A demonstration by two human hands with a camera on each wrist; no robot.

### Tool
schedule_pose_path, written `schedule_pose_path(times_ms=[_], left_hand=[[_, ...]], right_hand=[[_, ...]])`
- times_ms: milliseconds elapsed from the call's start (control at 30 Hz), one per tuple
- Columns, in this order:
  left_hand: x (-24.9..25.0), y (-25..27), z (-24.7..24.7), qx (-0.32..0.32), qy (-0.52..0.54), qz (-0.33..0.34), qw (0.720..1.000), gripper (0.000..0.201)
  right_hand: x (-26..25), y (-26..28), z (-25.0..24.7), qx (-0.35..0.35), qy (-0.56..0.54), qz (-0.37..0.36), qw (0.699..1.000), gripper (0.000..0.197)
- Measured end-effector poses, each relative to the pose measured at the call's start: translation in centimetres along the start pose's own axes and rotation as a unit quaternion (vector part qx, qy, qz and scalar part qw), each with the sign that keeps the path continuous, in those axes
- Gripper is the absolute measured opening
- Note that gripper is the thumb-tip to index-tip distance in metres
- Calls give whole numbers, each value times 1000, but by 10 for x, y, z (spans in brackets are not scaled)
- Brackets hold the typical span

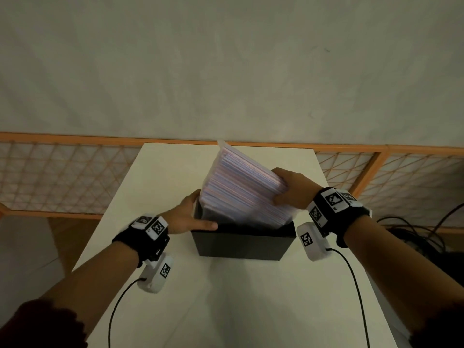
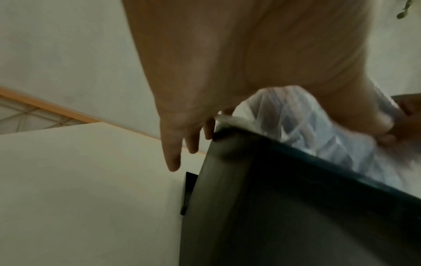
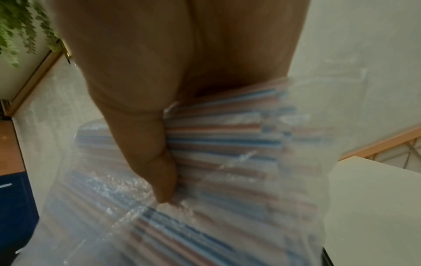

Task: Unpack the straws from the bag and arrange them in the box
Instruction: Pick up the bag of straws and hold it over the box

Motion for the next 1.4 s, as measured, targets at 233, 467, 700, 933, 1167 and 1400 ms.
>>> schedule_pose_path(times_ms=[233, 467, 700, 933, 1167, 1400], left_hand=[[-20, -8, 9, 45, -43, -2, 998, 129], [-32, -4, 7, 33, -225, -3, 974, 134], [-12, -5, -2, 47, -310, 30, 949, 122], [-5, 23, 27, 121, -423, -18, 898, 130], [8, 70, 47, 57, -309, 44, 948, 94], [29, 71, 40, 35, -133, 82, 987, 100]], right_hand=[[1, 2, 6, -19, -11, 10, 1000, 53], [1, 2, 23, -32, 7, 14, 999, 57], [3, 8, 36, -48, 20, 20, 998, 76], [17, 14, 41, 74, 131, 47, 987, 76], [31, 26, 39, 86, 124, 50, 987, 81], [37, 45, 44, 139, 34, 112, 983, 98]])
Point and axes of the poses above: each hand's wrist, its own y-axis away from the middle knuckle, its own z-axis out of the palm, x = y × z, the point moved 5 cm from there along -y, towards the middle knuckle, and after that the axes turned 10 degrees about -y, right-handed, at the moved point
